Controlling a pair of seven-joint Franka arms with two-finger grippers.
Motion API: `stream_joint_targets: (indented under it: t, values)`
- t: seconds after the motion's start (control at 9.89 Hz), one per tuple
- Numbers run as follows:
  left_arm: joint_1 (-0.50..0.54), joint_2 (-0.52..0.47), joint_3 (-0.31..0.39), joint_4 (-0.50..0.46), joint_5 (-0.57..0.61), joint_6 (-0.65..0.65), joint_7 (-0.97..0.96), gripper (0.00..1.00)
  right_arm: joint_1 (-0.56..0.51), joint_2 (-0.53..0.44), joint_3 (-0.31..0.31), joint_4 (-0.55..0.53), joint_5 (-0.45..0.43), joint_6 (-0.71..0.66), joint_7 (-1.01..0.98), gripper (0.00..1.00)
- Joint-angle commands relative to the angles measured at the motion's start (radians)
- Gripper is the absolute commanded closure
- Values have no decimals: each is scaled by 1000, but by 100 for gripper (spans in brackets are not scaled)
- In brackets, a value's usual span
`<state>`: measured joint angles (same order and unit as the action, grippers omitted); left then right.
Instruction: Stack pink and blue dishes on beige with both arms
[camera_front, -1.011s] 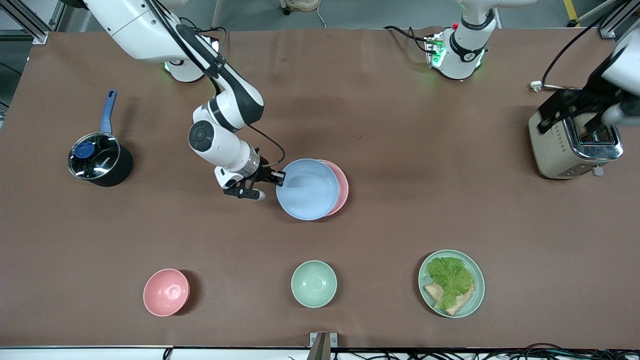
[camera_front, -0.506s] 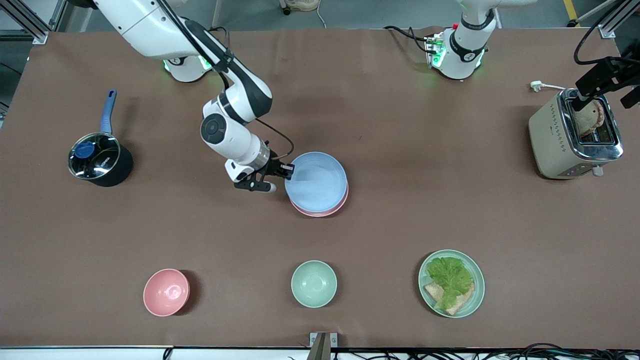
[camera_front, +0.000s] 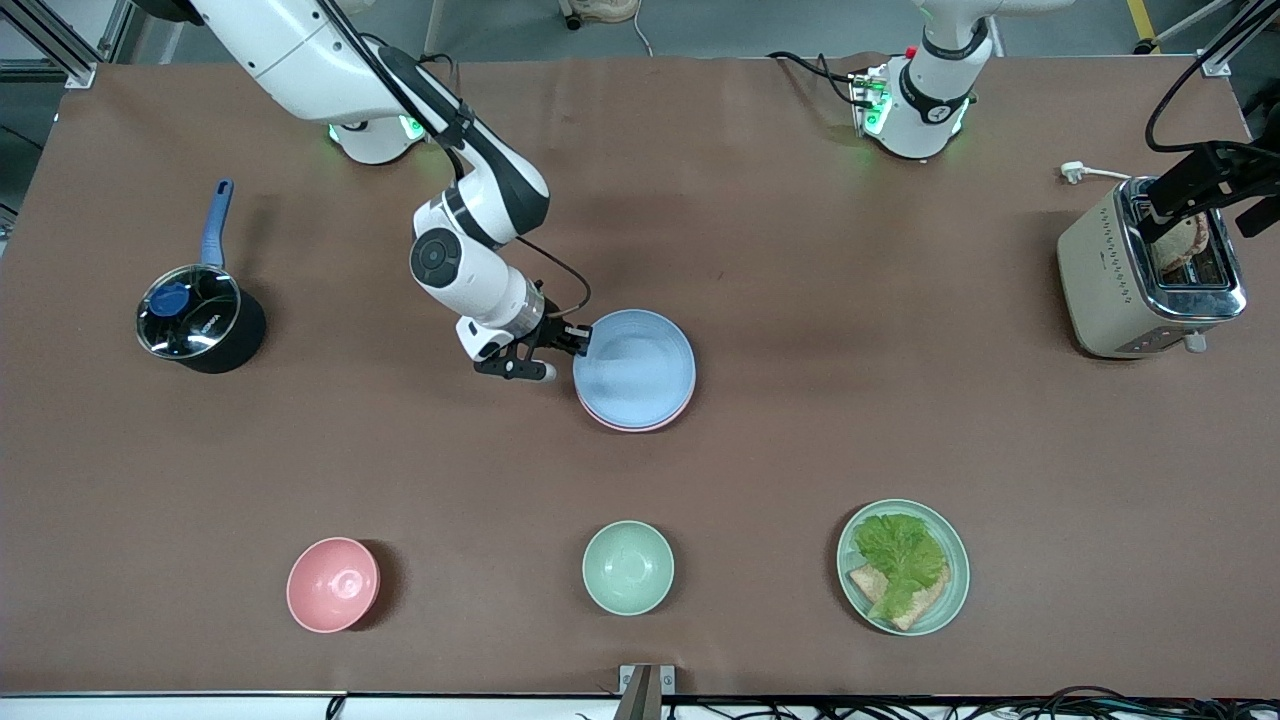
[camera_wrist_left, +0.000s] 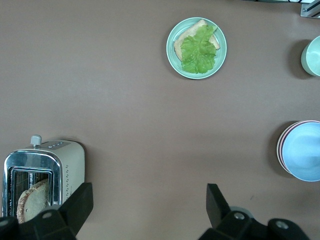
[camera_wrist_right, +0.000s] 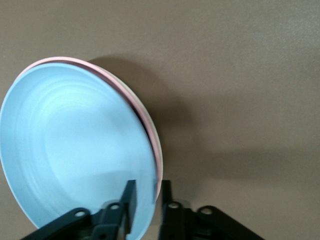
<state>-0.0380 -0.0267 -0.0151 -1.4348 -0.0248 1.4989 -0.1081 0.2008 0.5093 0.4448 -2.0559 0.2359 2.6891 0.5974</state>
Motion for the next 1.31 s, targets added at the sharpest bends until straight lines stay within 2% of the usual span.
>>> stream_joint_targets:
  t: [0.0,0.1,0.2,0.3,0.4,0.51,0.71,0.81,0.91,1.01,1.21]
  values:
    - [29,2,-39,-19,3,-23,-10,0,-35,-100,-4,-10,-17,-43,16,0]
    - [29,2,-39,-19,3,-23,-9,0,-67,-159,-30,3,-56,-134,18,0]
    - [29,2,-39,-21,3,-23,4,0,-104,-232,-66,22,-184,-246,21,0]
    - [30,1,-39,-21,3,-29,8,0,-154,-291,-70,49,-278,-349,27,0]
    - [30,1,-36,-21,3,-45,25,0,-212,-346,-78,98,-335,-452,27,0]
    - [32,1,-32,-21,3,-63,59,0,-239,-391,-121,176,-342,-571,25,0]
    - [32,1,-32,-19,3,-66,59,0,-239,-451,-254,323,-343,-780,13,0]
    - [32,1,-31,-19,3,-65,59,0,-239,-497,-308,335,-342,-794,-17,0]
    - [32,1,-31,-18,3,-62,57,0,-239,-546,-369,336,-328,-831,-128,0]
    - [32,2,-31,-18,5,-59,48,0,-242,-576,-411,371,-307,-944,-240,0]
    - [30,2,-31,-19,9,-59,44,0,-253,-565,-468,573,-255,-1156,-394,0]
